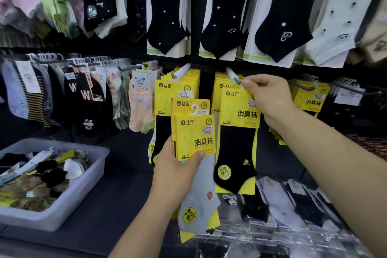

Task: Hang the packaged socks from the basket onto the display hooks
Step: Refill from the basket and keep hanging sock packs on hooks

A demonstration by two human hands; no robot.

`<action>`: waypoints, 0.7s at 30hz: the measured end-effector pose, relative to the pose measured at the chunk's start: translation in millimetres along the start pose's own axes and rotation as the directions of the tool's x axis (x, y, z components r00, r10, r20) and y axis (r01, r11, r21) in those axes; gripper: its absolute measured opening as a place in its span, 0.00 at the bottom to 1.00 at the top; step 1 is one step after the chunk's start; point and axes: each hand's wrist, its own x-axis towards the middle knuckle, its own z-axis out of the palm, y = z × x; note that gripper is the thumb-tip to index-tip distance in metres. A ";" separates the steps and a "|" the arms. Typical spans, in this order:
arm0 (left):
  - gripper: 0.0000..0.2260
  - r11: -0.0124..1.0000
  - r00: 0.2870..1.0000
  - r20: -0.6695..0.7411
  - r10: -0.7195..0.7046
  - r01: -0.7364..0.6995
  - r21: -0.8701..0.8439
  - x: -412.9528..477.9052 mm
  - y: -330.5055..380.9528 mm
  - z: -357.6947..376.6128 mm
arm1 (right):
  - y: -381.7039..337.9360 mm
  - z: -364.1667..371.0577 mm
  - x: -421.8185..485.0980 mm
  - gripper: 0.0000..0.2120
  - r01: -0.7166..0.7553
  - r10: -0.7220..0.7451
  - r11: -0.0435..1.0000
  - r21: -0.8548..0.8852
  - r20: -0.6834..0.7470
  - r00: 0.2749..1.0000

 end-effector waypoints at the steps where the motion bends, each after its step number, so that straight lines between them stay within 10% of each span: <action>1: 0.14 1.000 1.000 -0.003 -0.003 0.003 0.003 0.3 -0.2 -0.5 | -0.3 2.9 2.3 0.07 0.022 -0.022 1.000 -0.003 -0.011 1.000; 21: 0.14 0.999 1.000 0.021 -0.008 0.009 -0.047 -0.2 0.0 1.6 | 22.0 5.2 -19.3 0.07 0.259 -0.343 0.856 -0.447 -0.117 0.932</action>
